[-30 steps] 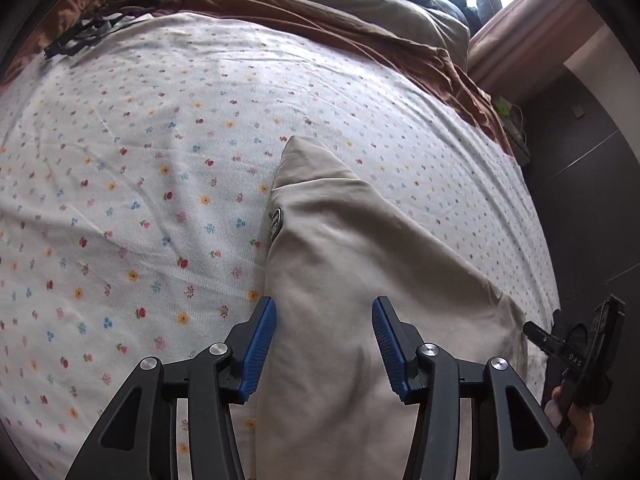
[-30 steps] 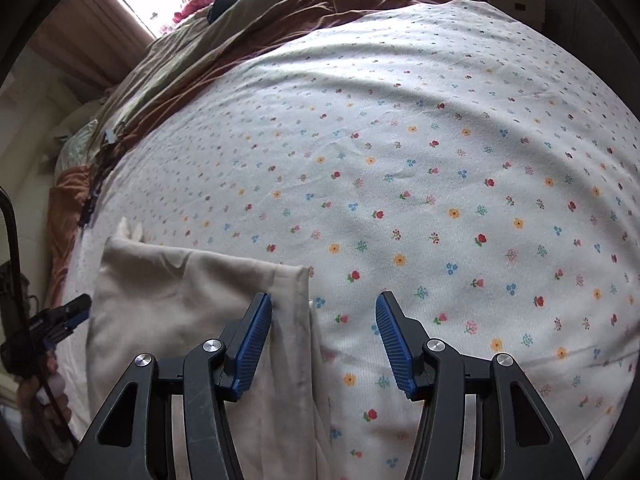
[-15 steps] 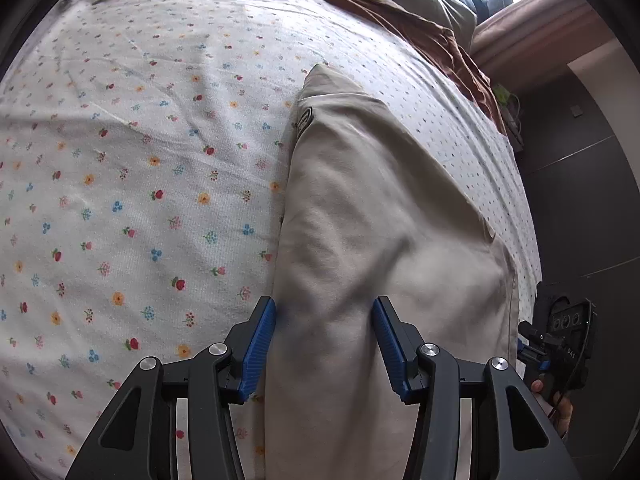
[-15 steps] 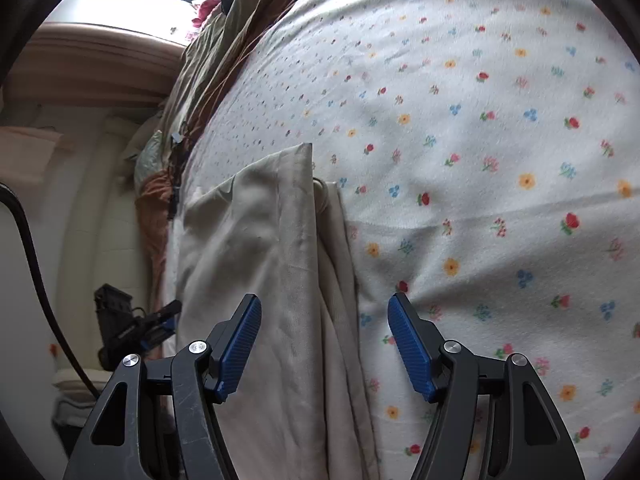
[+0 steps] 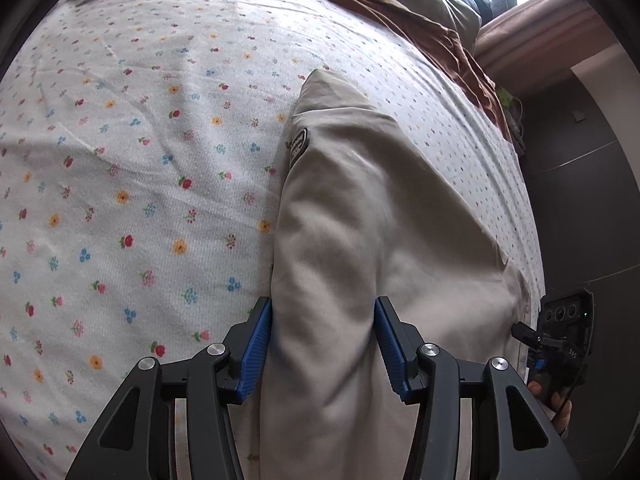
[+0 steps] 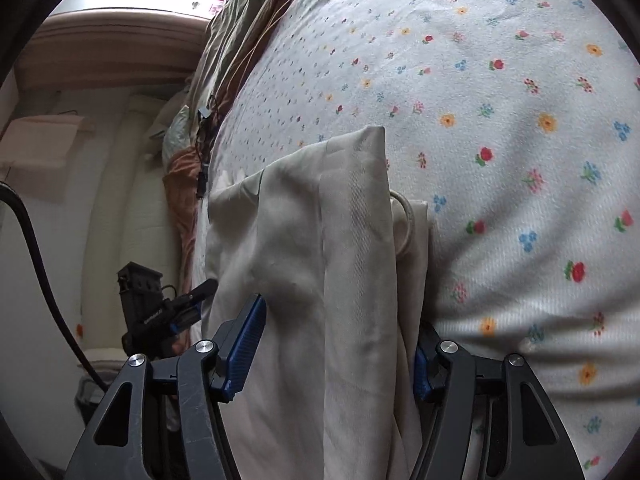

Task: Fold large clothes
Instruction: 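Lift the jacket bundle off the bed with both tools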

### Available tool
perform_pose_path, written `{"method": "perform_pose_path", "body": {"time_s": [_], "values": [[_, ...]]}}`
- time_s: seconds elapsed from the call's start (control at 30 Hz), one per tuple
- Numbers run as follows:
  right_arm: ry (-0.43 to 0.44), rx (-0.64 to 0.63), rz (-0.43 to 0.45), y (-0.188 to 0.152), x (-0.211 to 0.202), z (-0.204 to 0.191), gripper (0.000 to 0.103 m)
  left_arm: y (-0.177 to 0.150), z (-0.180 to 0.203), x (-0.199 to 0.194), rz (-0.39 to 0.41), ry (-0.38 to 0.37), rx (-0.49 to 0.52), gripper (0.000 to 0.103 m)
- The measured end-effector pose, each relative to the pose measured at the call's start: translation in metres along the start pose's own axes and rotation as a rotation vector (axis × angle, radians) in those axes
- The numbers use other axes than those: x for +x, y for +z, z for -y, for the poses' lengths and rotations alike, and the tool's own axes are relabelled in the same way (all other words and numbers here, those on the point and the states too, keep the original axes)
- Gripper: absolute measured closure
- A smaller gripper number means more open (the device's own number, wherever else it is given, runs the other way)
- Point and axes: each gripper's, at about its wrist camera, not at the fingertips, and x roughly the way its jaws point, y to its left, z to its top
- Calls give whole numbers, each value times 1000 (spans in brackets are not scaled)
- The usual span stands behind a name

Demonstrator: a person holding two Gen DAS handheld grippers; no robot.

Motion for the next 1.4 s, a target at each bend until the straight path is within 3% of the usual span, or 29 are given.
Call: {"method": "perform_pose_path", "body": {"time_s": [0.2,0.4,0.57,0.77,1.13,1.4], "values": [[-21,10,7,5,11,-4,62,16,1,10,21,22,-21,51],[-47,-64,61,-4,1,-27,76,11,12,-3,74,50,16,69],[-44,-134,109,-19,-16,-66,78,3,26,-33,126,42,55,79],[-51,-221,169,-51,-45,-116,79,-13,47,-85,204,27,93,82],[11,-356,314,-152,-114,-185,79,-74,80,-200,345,-76,131,83],[31,-446,353,-218,-136,-237,81,-130,67,-273,435,-130,124,84]]}}
